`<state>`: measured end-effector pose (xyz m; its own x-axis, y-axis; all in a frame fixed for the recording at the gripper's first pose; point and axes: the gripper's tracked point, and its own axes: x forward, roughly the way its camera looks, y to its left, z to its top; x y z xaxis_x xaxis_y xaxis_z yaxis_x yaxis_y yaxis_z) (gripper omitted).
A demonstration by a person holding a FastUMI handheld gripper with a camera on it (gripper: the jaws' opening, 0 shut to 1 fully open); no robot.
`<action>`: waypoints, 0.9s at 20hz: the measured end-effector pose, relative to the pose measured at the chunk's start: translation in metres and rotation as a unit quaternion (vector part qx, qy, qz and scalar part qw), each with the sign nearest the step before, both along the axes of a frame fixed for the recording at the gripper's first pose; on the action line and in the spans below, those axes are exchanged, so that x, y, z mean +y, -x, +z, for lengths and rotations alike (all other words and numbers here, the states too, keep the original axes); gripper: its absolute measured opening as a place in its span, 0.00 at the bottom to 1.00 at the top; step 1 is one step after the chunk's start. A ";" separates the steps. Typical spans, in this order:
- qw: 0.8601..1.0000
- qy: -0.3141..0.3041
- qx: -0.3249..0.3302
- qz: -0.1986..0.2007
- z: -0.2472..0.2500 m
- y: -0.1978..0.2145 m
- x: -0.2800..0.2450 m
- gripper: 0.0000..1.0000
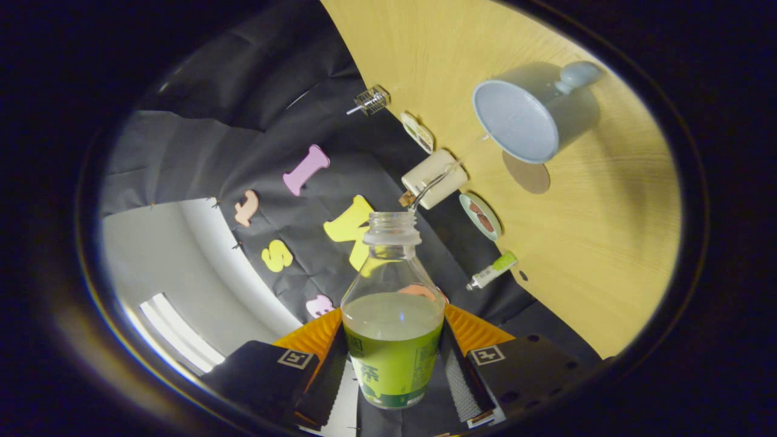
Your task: Take the bottle from table, then pour the juice into the cup, finally place the bottle on the coaster
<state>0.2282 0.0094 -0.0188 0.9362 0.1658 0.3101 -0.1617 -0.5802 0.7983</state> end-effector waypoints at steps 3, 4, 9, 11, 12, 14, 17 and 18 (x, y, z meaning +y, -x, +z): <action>1.000 -0.002 -0.001 -0.002 0.000 0.000 -0.002 0.78; 1.000 -0.004 -0.001 0.000 0.001 0.000 0.000 0.78; 1.000 -0.023 -0.002 0.019 0.008 -0.002 0.008 0.78; 0.999 -0.031 -0.001 0.024 0.010 -0.002 0.009 0.79; 0.999 -0.037 0.000 0.026 0.010 -0.007 0.011 0.78; 0.998 -0.050 -0.001 0.027 0.011 -0.010 0.010 0.78; 0.998 -0.059 -0.003 0.022 0.015 -0.008 0.007 0.78; 0.998 -0.058 -0.003 0.020 0.018 -0.007 0.003 0.78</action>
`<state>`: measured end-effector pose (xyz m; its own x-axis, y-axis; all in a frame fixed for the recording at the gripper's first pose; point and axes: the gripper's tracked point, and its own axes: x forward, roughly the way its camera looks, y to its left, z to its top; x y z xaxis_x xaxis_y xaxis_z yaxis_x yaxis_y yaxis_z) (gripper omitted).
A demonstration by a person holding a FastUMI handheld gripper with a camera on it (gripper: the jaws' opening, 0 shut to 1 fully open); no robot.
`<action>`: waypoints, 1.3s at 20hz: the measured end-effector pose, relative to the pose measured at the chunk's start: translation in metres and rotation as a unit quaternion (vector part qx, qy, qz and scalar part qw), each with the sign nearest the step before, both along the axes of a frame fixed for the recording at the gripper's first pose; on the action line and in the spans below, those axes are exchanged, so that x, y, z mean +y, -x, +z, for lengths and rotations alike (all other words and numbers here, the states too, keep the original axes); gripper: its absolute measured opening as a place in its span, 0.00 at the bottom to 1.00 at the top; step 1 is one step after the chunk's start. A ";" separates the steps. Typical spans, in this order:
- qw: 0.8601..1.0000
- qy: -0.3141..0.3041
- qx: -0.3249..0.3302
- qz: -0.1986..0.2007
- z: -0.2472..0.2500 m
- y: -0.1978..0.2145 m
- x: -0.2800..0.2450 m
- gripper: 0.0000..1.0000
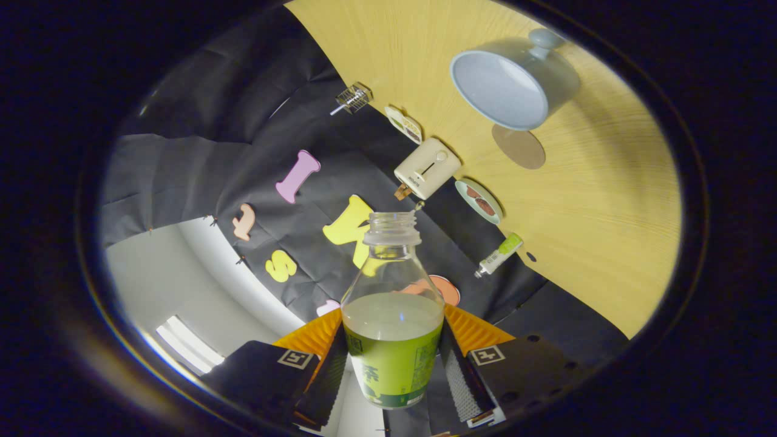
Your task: Take the bottle from table, then pour the juice into the cup, finally place the bottle on the coaster
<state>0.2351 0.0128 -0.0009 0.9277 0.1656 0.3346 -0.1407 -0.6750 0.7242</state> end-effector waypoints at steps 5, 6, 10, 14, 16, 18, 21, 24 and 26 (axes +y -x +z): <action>1.000 -0.011 -0.002 -0.011 0.006 0.004 -0.016 0.78; 1.000 -0.014 -0.001 -0.014 0.006 0.005 -0.019 0.78; 0.999 -0.041 0.000 -0.001 0.006 0.005 -0.021 0.78; 0.998 -0.062 0.002 0.006 0.003 0.006 -0.025 0.79; 0.998 -0.053 0.009 0.010 0.000 0.004 -0.021 0.78; 0.999 -0.046 0.007 0.009 0.000 0.003 -0.019 0.78; 1.000 0.023 0.008 -0.011 -0.003 -0.001 -0.007 0.78; 0.992 0.123 0.010 -0.020 -0.012 -0.004 0.016 0.78; 0.978 0.207 0.009 -0.017 -0.017 -0.007 0.030 0.78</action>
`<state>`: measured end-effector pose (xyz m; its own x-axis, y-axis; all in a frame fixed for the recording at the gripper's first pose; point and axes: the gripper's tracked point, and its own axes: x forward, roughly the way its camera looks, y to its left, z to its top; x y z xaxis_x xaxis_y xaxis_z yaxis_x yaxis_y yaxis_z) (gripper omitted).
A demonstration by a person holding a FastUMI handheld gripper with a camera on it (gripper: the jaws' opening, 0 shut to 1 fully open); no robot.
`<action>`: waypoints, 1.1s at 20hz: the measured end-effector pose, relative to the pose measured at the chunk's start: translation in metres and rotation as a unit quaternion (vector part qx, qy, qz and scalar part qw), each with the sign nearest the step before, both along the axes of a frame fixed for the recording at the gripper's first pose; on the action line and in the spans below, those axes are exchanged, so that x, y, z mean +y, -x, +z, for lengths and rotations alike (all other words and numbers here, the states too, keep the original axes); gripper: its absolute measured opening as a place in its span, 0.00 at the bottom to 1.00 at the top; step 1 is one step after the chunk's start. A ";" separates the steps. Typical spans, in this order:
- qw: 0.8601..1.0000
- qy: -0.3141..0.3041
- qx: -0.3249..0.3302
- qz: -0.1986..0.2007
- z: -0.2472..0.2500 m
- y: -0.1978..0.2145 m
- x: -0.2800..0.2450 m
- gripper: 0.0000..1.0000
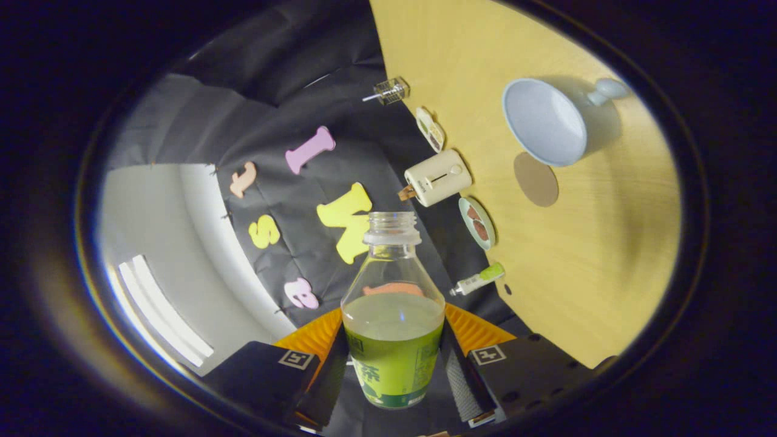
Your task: Take the bottle from table, then pour the juice into the cup, finally place the bottle on the coaster
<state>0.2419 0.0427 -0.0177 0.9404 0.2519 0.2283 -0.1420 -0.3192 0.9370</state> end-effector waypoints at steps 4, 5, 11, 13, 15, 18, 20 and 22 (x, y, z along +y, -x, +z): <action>0.989 0.150 -0.004 -0.014 -0.002 0.002 -0.001 0.79; 0.983 0.183 -0.005 -0.022 0.001 0.002 -0.006 0.79; 0.928 0.371 0.027 -0.036 0.009 0.013 -0.034 0.79; 0.904 0.426 0.027 -0.039 0.015 0.015 -0.041 0.79; 0.864 0.502 0.022 -0.031 0.018 0.015 -0.041 0.79; 0.812 0.583 0.003 -0.035 0.027 0.019 -0.042 0.80; 0.796 0.603 -0.019 -0.048 0.038 0.015 -0.036 0.80; 0.761 0.647 -0.023 -0.043 0.031 0.011 -0.033 0.80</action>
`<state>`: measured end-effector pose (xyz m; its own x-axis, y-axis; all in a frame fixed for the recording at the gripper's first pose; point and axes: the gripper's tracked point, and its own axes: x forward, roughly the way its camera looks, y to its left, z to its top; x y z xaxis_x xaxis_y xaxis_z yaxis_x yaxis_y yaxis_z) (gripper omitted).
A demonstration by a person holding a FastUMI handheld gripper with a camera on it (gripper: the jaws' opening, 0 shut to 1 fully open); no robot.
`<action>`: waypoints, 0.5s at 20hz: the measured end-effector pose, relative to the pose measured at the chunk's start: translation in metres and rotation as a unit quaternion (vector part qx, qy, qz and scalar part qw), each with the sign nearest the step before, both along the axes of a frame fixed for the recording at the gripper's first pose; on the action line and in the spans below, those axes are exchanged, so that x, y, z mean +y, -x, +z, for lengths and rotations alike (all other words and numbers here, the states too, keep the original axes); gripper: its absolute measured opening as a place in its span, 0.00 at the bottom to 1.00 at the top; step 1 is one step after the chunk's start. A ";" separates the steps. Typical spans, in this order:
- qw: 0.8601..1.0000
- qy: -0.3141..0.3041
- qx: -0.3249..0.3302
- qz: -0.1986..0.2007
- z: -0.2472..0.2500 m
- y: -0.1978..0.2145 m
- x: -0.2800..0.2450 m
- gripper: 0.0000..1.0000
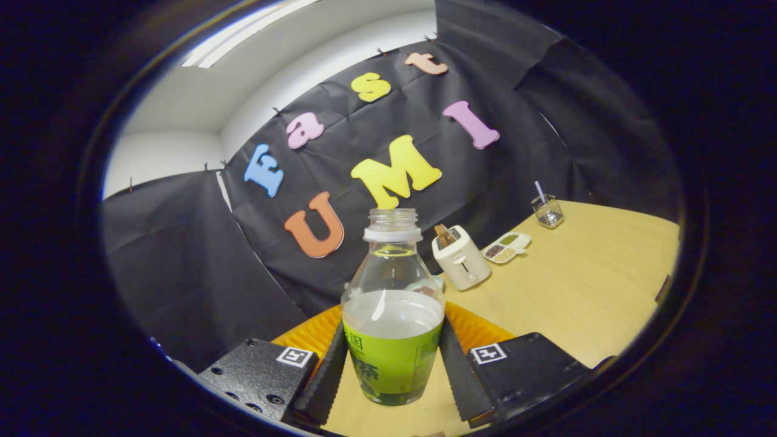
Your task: Take the bottle from table, then pour the juice into the cup, finally place the bottle on the coaster
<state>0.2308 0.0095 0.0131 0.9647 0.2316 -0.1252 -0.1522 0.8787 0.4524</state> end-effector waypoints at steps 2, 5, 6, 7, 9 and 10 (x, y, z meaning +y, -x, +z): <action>0.997 0.077 0.001 -0.008 -0.007 -0.006 0.001 0.80; 0.982 0.184 -0.013 -0.033 -0.017 -0.023 0.003 0.80; 0.977 0.208 -0.020 -0.048 -0.022 -0.028 0.000 0.81; 0.973 0.222 -0.024 -0.053 -0.029 -0.034 0.002 0.80; 0.969 0.242 -0.027 -0.048 -0.047 -0.048 0.012 0.80; 0.965 0.255 -0.028 -0.049 -0.053 -0.057 0.013 0.81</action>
